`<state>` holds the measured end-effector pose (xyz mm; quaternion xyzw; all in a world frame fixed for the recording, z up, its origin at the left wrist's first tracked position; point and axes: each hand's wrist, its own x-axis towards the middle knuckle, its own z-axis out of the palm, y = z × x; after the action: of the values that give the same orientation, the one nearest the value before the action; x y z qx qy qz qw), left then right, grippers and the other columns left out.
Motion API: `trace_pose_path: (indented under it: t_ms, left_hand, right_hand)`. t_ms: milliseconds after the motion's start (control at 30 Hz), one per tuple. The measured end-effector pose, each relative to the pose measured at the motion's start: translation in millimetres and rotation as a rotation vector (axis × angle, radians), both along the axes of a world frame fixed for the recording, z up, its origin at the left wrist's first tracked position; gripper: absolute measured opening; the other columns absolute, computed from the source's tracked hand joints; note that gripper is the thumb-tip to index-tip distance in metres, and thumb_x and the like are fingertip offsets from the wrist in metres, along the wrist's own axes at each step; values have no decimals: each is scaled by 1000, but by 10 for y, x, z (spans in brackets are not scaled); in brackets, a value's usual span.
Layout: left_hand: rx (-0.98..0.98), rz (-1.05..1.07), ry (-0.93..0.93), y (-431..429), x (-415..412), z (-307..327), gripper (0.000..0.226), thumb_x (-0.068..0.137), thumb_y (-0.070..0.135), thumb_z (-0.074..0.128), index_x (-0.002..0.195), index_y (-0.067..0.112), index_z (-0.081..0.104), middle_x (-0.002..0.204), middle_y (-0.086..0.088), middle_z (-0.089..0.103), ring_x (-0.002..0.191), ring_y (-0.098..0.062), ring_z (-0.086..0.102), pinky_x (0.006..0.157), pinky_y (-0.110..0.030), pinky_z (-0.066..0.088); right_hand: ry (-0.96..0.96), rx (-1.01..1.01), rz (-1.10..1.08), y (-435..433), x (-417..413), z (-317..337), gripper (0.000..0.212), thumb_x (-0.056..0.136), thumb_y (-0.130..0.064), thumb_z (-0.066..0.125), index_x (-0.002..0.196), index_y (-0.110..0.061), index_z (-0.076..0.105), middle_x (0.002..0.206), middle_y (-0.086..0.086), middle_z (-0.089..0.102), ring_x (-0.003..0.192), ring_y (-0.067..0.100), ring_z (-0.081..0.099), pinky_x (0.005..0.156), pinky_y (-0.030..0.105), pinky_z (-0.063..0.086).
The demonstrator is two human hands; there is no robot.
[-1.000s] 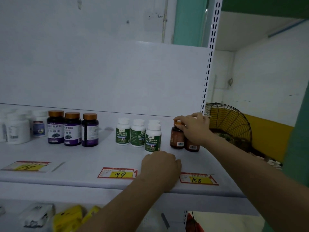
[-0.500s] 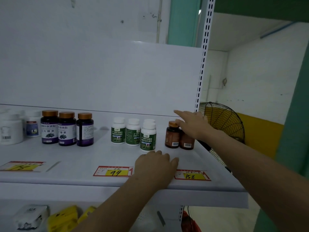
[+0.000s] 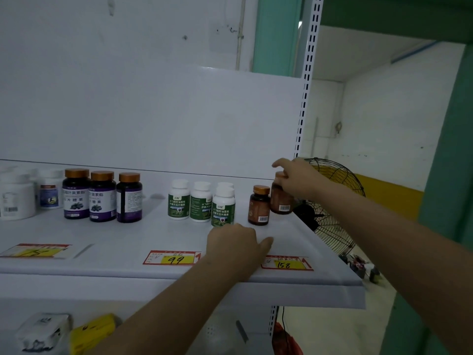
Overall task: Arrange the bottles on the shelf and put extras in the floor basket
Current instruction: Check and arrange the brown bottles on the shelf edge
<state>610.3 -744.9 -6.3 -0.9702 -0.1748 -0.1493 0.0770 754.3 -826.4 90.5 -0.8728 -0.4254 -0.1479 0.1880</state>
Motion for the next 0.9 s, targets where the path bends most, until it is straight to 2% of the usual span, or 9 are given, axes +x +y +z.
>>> trace_pose_path:
  t_ms: [133, 200, 300, 400, 467, 533, 667, 800, 900]
  left_hand:
    - [-173, -25, -216, -31, 1, 204, 49, 94, 59, 29, 96, 16, 54, 96, -5, 61, 90, -22, 58, 71, -30, 44]
    - [-322, -55, -331, -43, -5, 368, 46, 92, 58, 39, 111, 17, 50, 106, -4, 61, 99, -22, 59, 73, -30, 43]
    - [-695, -131, -411, -59, 8, 553, 61, 89, 50, 54, 135, 16, 34, 126, -3, 55, 110, -21, 54, 77, -28, 37]
    - [-966, -264, -371, -19, 68, 619, 54, 83, 40, 67, 125, 22, 38, 119, 3, 57, 94, -11, 53, 71, -23, 40]
    - [-991, -323, -387, -19, 90, 600, 43, 79, 35, 72, 110, 25, 43, 109, 4, 60, 84, -5, 55, 63, -17, 41]
    - [-977, -330, -463, -54, 96, 560, 42, 77, 35, 74, 104, 22, 46, 97, 5, 60, 80, -4, 56, 59, -17, 43]
    - [-790, -201, -591, -139, 134, 498, 57, 70, 46, 77, 103, 16, 42, 90, 5, 58, 81, -14, 59, 67, -31, 50]
    - [-942, -279, -552, -142, 113, 500, 61, 71, 46, 77, 109, 18, 37, 89, 9, 53, 79, -7, 56, 60, -20, 46]
    - [-1140, -401, -518, -112, 51, 511, 47, 79, 35, 72, 112, 22, 41, 95, 10, 55, 81, -2, 55, 70, -18, 47]
  right_hand:
    - [115, 129, 125, -153, -120, 264, 43, 93, -29, 58, 134, -27, 46, 122, 4, 51, 107, 18, 52, 79, 23, 39]
    - [204, 194, 204, -240, -197, 355, 43, 92, -29, 61, 133, -31, 47, 119, 1, 53, 103, 14, 53, 76, 22, 40]
    - [284, 224, 302, -345, -298, 427, 41, 92, -24, 61, 131, -33, 49, 119, 0, 55, 101, 10, 56, 72, 18, 44]
    - [440, 235, 399, -429, -385, 433, 37, 93, -15, 59, 127, -30, 53, 118, 1, 58, 99, 8, 59, 65, 12, 52]
    - [557, 276, 444, -476, -393, 402, 38, 93, -12, 59, 127, -28, 54, 119, 5, 59, 103, 10, 61, 71, 15, 54]
    - [575, 302, 414, -498, -396, 354, 37, 92, -23, 61, 129, -26, 53, 120, 4, 58, 106, 12, 60, 81, 22, 53]
    - [304, 279, 218, -452, -432, 262, 44, 84, -52, 63, 116, -23, 63, 106, -5, 61, 95, 10, 62, 78, 27, 58]
    - [294, 309, 257, -420, -424, 254, 35, 91, -37, 61, 118, -16, 64, 109, 1, 66, 93, 10, 64, 72, 19, 56]
    - [422, 306, 318, -407, -412, 254, 35, 96, -24, 55, 130, -16, 54, 116, 5, 62, 98, 12, 63, 72, 17, 54]
